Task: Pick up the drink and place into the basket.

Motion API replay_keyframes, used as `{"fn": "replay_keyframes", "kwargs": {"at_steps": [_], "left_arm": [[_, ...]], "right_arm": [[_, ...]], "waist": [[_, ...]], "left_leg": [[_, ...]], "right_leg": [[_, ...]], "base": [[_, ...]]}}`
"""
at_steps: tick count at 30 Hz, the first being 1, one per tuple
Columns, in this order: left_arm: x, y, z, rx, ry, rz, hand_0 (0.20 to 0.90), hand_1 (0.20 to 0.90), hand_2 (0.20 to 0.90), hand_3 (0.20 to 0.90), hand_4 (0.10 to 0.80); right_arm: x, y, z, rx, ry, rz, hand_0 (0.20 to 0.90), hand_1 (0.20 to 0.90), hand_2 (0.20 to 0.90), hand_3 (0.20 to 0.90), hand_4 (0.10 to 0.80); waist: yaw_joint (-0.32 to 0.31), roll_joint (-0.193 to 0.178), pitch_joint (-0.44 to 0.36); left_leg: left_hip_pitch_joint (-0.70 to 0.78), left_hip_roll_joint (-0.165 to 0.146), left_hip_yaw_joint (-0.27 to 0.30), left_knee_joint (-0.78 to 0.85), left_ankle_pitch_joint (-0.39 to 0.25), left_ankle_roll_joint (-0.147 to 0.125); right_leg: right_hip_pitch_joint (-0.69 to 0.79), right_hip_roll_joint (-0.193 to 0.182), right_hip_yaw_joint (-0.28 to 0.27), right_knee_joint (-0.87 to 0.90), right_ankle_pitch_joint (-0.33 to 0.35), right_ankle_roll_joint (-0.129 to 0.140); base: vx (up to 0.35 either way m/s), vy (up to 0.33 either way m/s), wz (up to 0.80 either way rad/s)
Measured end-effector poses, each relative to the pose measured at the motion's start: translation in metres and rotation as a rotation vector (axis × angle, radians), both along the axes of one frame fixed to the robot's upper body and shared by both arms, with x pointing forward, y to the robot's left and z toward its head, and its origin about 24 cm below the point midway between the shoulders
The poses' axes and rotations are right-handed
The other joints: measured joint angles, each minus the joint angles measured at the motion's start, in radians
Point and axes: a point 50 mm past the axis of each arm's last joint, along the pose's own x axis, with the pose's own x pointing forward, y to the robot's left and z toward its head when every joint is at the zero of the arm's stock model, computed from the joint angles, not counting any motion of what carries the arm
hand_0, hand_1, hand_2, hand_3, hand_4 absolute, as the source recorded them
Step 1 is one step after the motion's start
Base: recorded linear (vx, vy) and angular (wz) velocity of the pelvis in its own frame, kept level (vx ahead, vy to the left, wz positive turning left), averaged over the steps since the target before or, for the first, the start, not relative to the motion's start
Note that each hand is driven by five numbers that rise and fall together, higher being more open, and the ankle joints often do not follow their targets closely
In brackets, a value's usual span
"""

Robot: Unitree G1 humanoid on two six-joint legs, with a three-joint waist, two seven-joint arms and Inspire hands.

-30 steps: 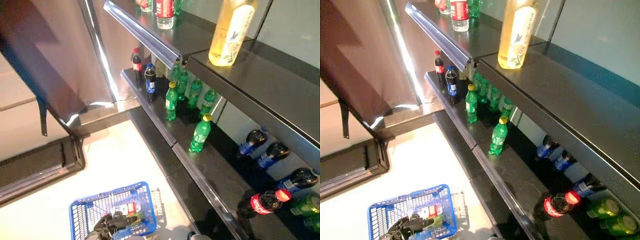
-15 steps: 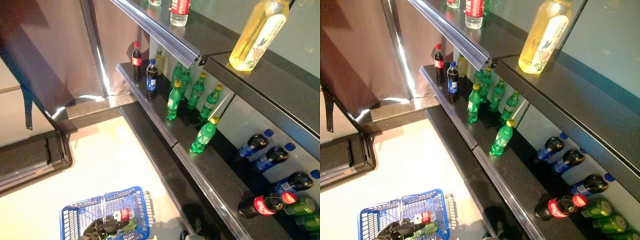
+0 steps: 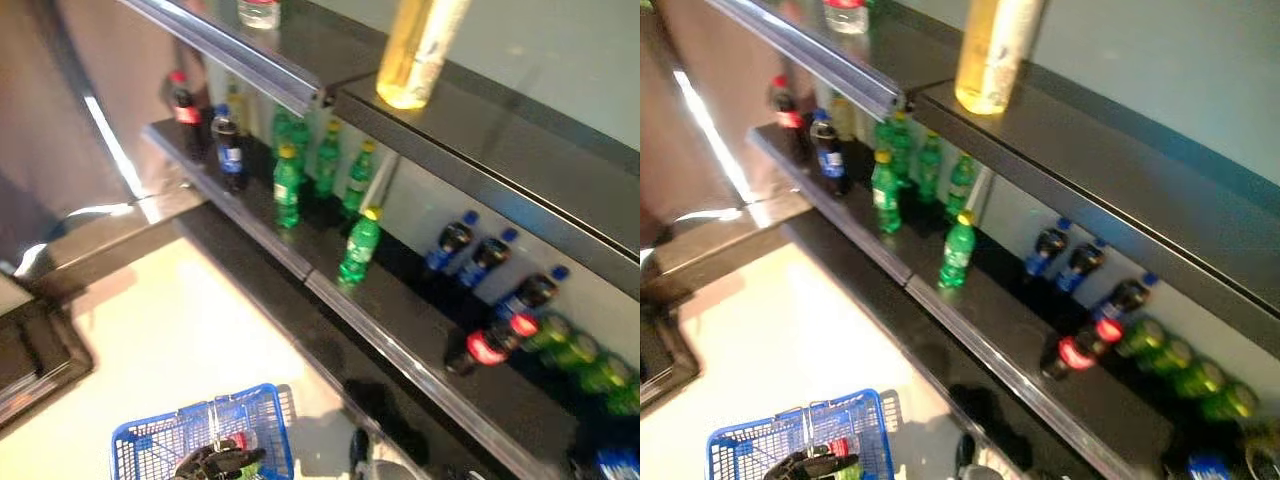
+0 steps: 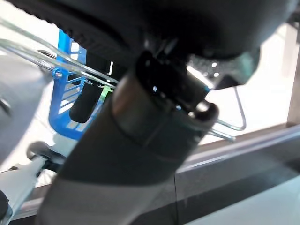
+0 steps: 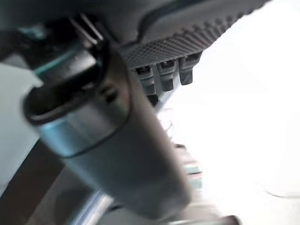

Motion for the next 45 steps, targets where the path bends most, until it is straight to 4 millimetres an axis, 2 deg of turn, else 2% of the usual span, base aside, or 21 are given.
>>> {"fn": "replay_keyframes", "kwargs": {"at_steps": [2,4,6,8,10,12,14,15,16,18,20,21,23,25,29,37,39,42,43,44,45], "left_arm": [[-0.002,0.002,0.001,0.016,-0.003,0.006,0.3,0.3,0.3,0.2,0.1],[-0.004,0.009,0.002,0.033,-0.002,0.014,0.3,0.3,0.3,0.2,0.1],[-0.009,0.01,0.0,0.038,0.016,0.034,0.3,0.3,0.3,0.2,0.1],[-0.011,0.01,0.0,0.052,0.023,0.032,0.3,0.3,0.3,0.2,0.1],[-0.013,0.007,-0.002,0.048,0.027,0.051,0.3,0.3,0.3,0.2,0.1],[-0.01,0.006,-0.002,0.038,0.015,0.064,0.3,0.3,0.3,0.2,0.1],[-0.007,0.005,-0.001,0.037,0.002,0.069,0.3,0.3,0.3,0.2,0.1],[-0.006,0.005,-0.001,0.038,-0.004,0.069,0.3,0.3,0.3,0.2,0.1],[-0.009,0.006,-0.001,0.046,-0.003,0.08,0.3,0.3,0.3,0.2,0.1],[-0.014,0.003,-0.002,0.038,-0.004,0.089,0.3,0.3,0.3,0.2,0.1],[-0.009,-0.016,-0.007,-0.018,-0.017,0.089,0.3,0.3,0.3,0.2,0.1],[-0.009,-0.025,-0.009,-0.04,-0.014,0.09,0.3,0.3,0.3,0.2,0.1],[-0.015,-0.024,-0.011,-0.036,0.004,0.093,0.3,0.3,0.3,0.2,0.1],[-0.015,-0.019,-0.009,-0.021,0.013,0.072,0.3,0.3,0.3,0.2,0.1],[-0.019,-0.01,-0.008,0.0,0.03,0.074,0.3,0.3,0.3,0.2,0.1],[-0.022,-0.005,-0.007,0.008,0.042,0.068,0.3,0.3,0.3,0.2,0.1],[-0.021,-0.004,-0.007,0.006,0.038,0.063,0.3,0.3,0.3,0.2,0.1],[-0.02,0.002,-0.005,0.022,0.039,0.063,0.3,0.3,0.3,0.2,0.1],[-0.02,0.006,-0.004,0.034,0.033,0.072,0.3,0.3,0.3,0.2,0.1],[-0.019,0.006,-0.003,0.036,0.033,0.078,0.3,0.3,0.3,0.2,0.1],[-0.017,0.008,-0.003,0.038,0.028,0.083,0.3,0.3,0.3,0.2,0.1]], "right_arm": [[-0.01,0.0,-0.001,0.003,0.024,-0.007,0.9,0.9,0.9,0.9,0.8],[-0.005,0.0,0.0,0.006,0.005,-0.001,0.9,0.9,0.9,0.9,0.8],[0.006,-0.002,0.001,-0.005,-0.015,0.022,0.9,0.9,0.9,0.9,0.8],[0.01,-0.005,0.002,-0.011,-0.028,0.029,0.9,0.9,0.9,0.9,0.8],[0.017,-0.007,0.004,-0.013,-0.043,0.043,0.9,0.9,0.9,0.9,0.8],[0.015,-0.005,0.003,-0.006,-0.038,0.056,0.9,0.9,0.9,0.9,0.8],[0.012,-0.006,0.003,-0.002,-0.017,0.052,0.9,0.9,0.9,0.9,0.8],[0.012,-0.006,0.003,-0.002,-0.013,0.052,0.9,0.9,0.9,0.9,0.8],[0.015,-0.007,0.003,-0.006,-0.015,0.054,0.9,0.9,0.9,0.9,0.8],[0.023,-0.014,0.006,-0.027,-0.029,0.066,0.9,0.9,0.9,0.9,0.8],[0.03,-0.037,0.015,-0.088,-0.051,0.07,0.9,0.9,0.9,0.9,0.8],[0.031,-0.042,0.016,-0.108,-0.05,0.066,0.9,0.9,0.9,0.9,0.8],[0.026,-0.037,0.014,-0.093,-0.04,0.049,0.9,0.9,0.9,0.9,0.8],[0.012,-0.026,0.008,-0.062,-0.006,0.018,0.9,0.9,0.9,0.9,0.8],[-0.011,-0.013,0.002,-0.025,0.05,-0.008,0.9,0.9,0.9,0.9,0.8],[0.013,-0.013,0.005,-0.029,-0.037,0.003,0.9,0.9,0.9,0.9,0.8],[0.021,-0.016,0.007,-0.039,-0.059,0.007,0.9,0.9,0.9,0.9,0.8],[0.025,-0.013,0.007,-0.029,-0.088,0.014,0.9,0.9,0.9,0.9,0.8],[0.031,-0.011,0.007,-0.024,-0.103,0.025,0.9,0.9,0.9,0.9,0.8],[0.031,-0.011,0.007,-0.025,-0.099,0.027,0.9,0.9,0.9,0.9,0.8],[0.028,-0.01,0.006,-0.021,-0.084,0.029,0.9,0.9,0.9,0.9,0.8]], "waist": [[0.018,0.002,-0.003],[0.018,-0.002,-0.008],[0.03,-0.004,-0.019],[0.052,-0.012,-0.031],[0.053,0.005,-0.033],[0.045,0.019,-0.034],[0.049,0.019,-0.034],[0.055,0.018,-0.031],[0.075,0.007,-0.031],[0.088,0.006,-0.037],[0.075,0.076,-0.03],[0.072,0.1,-0.034],[0.064,0.097,-0.048],[0.04,0.064,-0.045],[0.028,0.024,-0.047],[0.015,0.009,-0.041],[0.014,0.006,-0.025],[0.012,-0.035,-0.011],[0.028,-0.052,-0.001],[0.031,-0.049,0.003],[0.037,-0.035,0.007]], "left_leg": [[0.001,0.006,0.036,-0.001,0.008,-0.01],[-0.001,-0.001,0.051,0.0,0.012,-0.017],[0.007,-0.009,0.046,0.009,0.011,-0.014],[0.001,-0.006,0.02,0.052,-0.007,0.005],[-0.001,0.026,0.017,0.087,-0.035,-0.026],[0.001,0.048,0.004,0.103,-0.038,-0.029],[-0.005,0.062,-0.005,0.131,-0.037,-0.029],[-0.012,0.061,-0.036,0.166,-0.035,-0.028],[-0.053,0.043,-0.148,0.26,-0.034,-0.032],[-0.072,0.008,-0.237,0.217,-0.037,-0.047],[-0.098,-0.009,-0.236,0.136,-0.037,-0.035],[-0.109,-0.006,-0.241,0.123,-0.025,-0.055],[-0.084,-0.022,-0.215,0.066,-0.004,-0.038],[-0.044,-0.045,-0.215,0.001,0.03,-0.031],[-0.013,-0.064,-0.214,-0.033,0.045,-0.02],[0.014,-0.079,-0.208,-0.033,0.03,-0.013],[0.018,-0.078,-0.183,-0.033,0.021,-0.003],[0.016,-0.1,-0.116,-0.033,0.021,0.002],[0.008,-0.09,-0.045,-0.035,0.028,0.009],[-0.002,-0.075,-0.014,-0.033,0.031,0.009],[-0.004,-0.04,0.027,-0.036,0.029,0.005]], "right_leg": [[0.006,-0.04,-0.001,0.144,-0.092,0.012],[0.068,-0.03,-0.001,0.046,-0.111,0.034],[0.1,-0.008,-0.019,-0.057,-0.112,0.009],[0.134,0.019,-0.023,-0.207,-0.092,-0.037],[0.15,0.045,-0.032,-0.273,-0.074,-0.06],[0.168,0.072,-0.025,-0.319,-0.053,-0.085],[0.182,0.086,-0.024,-0.349,-0.043,-0.092],[0.185,0.089,-0.019,-0.364,-0.037,-0.101],[0.183,0.078,0.028,-0.368,-0.028,-0.112],[0.174,0.061,0.058,-0.371,-0.022,-0.116],[0.147,0.054,0.028,-0.358,-0.01,-0.093],[0.145,0.051,0.021,-0.357,-0.001,-0.078],[0.155,0.023,-0.002,-0.366,0.002,-0.063],[0.16,0.003,-0.002,-0.352,0.01,-0.041],[0.163,-0.019,0.0,-0.327,-0.002,-0.017],[0.158,-0.015,0.015,-0.292,-0.008,-0.008],[0.126,-0.018,0.037,-0.243,-0.011,-0.007],[0.083,-0.034,0.042,-0.268,0.01,0.001],[0.078,-0.051,-0.018,-0.316,0.02,0.013],[0.065,-0.056,-0.058,-0.29,0.007,0.019],[0.03,-0.057,-0.083,-0.177,0.001,0.026]], "base": [[-0.175,-0.066,-0.59],[-0.189,-0.259,-0.84],[-0.122,-0.257,-1.11],[-0.116,-0.361,-1.42],[-0.076,-0.264,-1.09],[-0.095,-0.173,-0.46],[-0.122,-0.101,-0.06],[-0.15,0.033,-0.35],[-0.12,0.079,-0.54],[-0.068,0.111,-0.63],[-0.037,0.166,-0.32],[-0.02,0.142,-0.21],[-0.006,0.076,-0.05],[-0.001,0.093,0.17],[-0.01,0.023,0.06],[0.023,0.103,-0.04],[-0.093,0.028,-0.41],[-0.18,0.0,-0.68],[-0.217,0.028,-0.92],[-0.237,-0.002,-1.01],[-0.157,-0.038,-0.71]]}}
